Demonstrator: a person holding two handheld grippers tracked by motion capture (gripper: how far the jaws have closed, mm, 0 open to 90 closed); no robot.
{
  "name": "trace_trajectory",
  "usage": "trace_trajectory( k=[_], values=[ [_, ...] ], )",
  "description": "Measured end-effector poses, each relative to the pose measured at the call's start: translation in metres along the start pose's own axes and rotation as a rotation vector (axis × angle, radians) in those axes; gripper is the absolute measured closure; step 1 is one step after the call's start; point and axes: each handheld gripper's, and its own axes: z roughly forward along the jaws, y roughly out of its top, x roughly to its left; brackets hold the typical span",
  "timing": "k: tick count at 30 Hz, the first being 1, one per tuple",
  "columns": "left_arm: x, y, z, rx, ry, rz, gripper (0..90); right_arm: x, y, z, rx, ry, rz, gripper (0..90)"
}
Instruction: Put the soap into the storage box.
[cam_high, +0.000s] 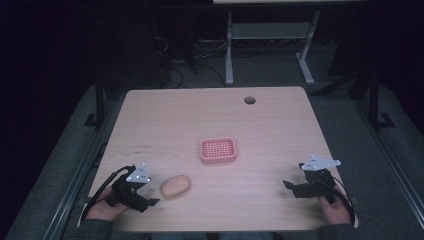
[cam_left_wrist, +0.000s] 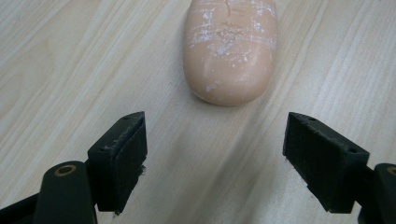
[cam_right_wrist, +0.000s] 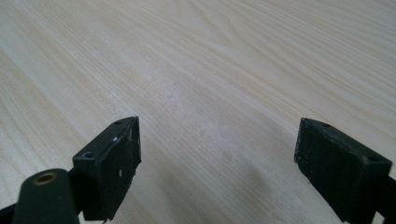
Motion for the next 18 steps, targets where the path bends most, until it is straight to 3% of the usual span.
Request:
trace_trajectory(
  k=[18],
  values=[
    [-0.0018, 0.0100, 0.0019, -0.014, -0.009, 0.018, 22.0, -0.0001, 0.0004, -0.0003, -0.001, 0.001, 0.002, 14.1]
  ],
)
